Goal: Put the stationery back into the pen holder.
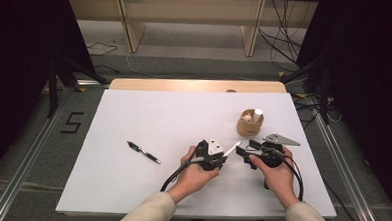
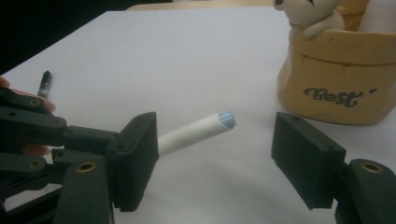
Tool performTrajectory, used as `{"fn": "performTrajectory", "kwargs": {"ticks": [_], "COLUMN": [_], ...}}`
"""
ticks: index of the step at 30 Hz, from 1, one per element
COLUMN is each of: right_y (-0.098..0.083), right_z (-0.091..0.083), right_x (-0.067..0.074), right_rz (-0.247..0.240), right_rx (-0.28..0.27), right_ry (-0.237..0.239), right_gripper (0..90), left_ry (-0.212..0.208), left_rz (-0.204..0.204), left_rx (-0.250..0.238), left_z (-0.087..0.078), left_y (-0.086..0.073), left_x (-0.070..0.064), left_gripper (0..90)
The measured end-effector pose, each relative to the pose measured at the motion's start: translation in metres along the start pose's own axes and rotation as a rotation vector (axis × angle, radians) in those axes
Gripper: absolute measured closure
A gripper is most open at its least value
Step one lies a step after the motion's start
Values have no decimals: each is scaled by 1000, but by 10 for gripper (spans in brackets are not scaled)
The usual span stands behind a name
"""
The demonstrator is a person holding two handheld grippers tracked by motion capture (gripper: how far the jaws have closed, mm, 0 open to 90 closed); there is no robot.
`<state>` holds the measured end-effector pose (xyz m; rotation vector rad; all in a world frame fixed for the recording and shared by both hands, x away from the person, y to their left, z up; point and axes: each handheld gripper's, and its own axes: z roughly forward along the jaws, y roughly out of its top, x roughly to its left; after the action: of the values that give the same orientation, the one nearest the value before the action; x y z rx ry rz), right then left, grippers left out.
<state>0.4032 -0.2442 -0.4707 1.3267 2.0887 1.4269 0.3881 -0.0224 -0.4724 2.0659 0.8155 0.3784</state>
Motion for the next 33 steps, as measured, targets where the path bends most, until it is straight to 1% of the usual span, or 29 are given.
{"fn": "performTrajectory", "kwargs": {"ticks": [1,4,5,6,12,16,21,23,25,26,29,32,33], "right_y": [0,0,0,0,1,0,0,0,1,1,2,4,4], "right_z": [1,5,5,7,11,14,16,16,16,16,15,13,12], "right_x": [0,1,1,1,3,4,5,6,6,6,7,9,8], "right_rz": [3,37,48,60,91,102,127,145,161,174,181,198,203], "right_rx": [1,-1,0,-2,-6,-3,-11,-20,-25,-28,-45,-66,-81], "right_ry": [2,24,33,45,63,73,83,91,98,108,125,137,140], "right_gripper": [322,324,325,325,325,325,330,340,366,386,493,558,591], "left_ry": [-1,2,4,3,-7,-5,-12,-12,-11,-12,-10,-7,-6], "left_rz": [-4,-8,-15,-17,-16,-22,-37,-38,-33,-39,-38,-43,-35], "left_rx": [-6,-15,-27,-28,-32,-47,-65,-71,-75,-78,-84,-92,-92], "left_z": [-1,-2,-2,-3,-5,-6,-6,-7,-8,-8,-9,-10,-11], "left_y": [0,1,1,2,3,4,5,6,8,8,10,11,12], "left_x": [-1,0,0,0,-1,-1,-1,-1,-1,-1,-1,-2,-1], "left_gripper": [790,790,790,790,790,790,790,790,789,789,789,789,789]}}
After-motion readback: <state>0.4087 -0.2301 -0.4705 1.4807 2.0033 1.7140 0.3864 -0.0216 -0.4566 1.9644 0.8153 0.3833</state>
